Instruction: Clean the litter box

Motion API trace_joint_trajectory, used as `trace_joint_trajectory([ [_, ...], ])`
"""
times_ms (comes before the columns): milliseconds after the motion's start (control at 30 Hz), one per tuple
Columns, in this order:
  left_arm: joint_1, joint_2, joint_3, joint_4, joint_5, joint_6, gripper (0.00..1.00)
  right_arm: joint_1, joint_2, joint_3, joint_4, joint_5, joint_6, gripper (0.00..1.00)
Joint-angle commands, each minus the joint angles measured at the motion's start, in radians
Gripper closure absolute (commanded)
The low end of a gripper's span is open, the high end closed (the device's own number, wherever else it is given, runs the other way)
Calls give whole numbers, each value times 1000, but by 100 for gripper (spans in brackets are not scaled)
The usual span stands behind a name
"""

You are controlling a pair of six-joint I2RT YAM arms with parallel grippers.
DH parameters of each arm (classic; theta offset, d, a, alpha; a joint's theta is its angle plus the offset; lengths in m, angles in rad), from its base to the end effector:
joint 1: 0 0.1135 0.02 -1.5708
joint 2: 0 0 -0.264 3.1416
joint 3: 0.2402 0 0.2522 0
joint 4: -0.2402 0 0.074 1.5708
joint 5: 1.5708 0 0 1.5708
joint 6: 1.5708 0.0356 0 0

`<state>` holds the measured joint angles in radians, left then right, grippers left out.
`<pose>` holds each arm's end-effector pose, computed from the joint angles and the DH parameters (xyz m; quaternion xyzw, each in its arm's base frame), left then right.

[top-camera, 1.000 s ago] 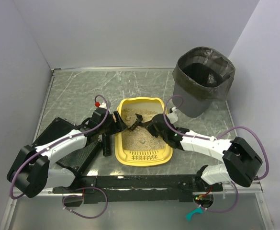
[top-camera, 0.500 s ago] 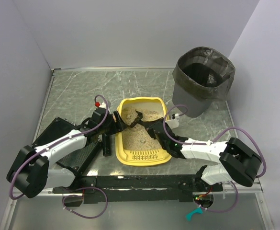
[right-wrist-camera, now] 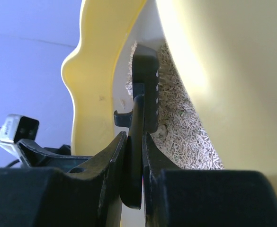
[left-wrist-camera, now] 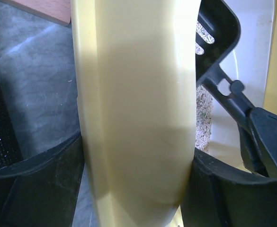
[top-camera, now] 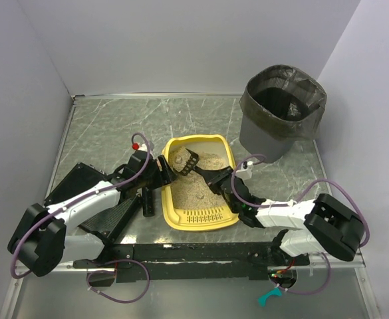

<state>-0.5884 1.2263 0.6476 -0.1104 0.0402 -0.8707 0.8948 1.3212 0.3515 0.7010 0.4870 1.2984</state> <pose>0.2099 -0.1418 0.2086 -0.1187 0.8964 -0.2979 0.3059 0.1660 0.1803 0.1732 0.2979 0.7270 0.4357 0.4392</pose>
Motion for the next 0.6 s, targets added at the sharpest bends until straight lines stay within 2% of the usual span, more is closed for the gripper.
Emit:
trace_joint_trajectory([
  [0,4,-47,34,-9,-37,-60,34,-22,-74,-17,-110,31,79,100],
  [200,5,-63,46,-17,-37,-65,30,-22,-206,-20,-299,62,131,100],
  [567,7,-67,58,-9,-60,-48,25,-22,-483,-117,-345,-8,72,100],
])
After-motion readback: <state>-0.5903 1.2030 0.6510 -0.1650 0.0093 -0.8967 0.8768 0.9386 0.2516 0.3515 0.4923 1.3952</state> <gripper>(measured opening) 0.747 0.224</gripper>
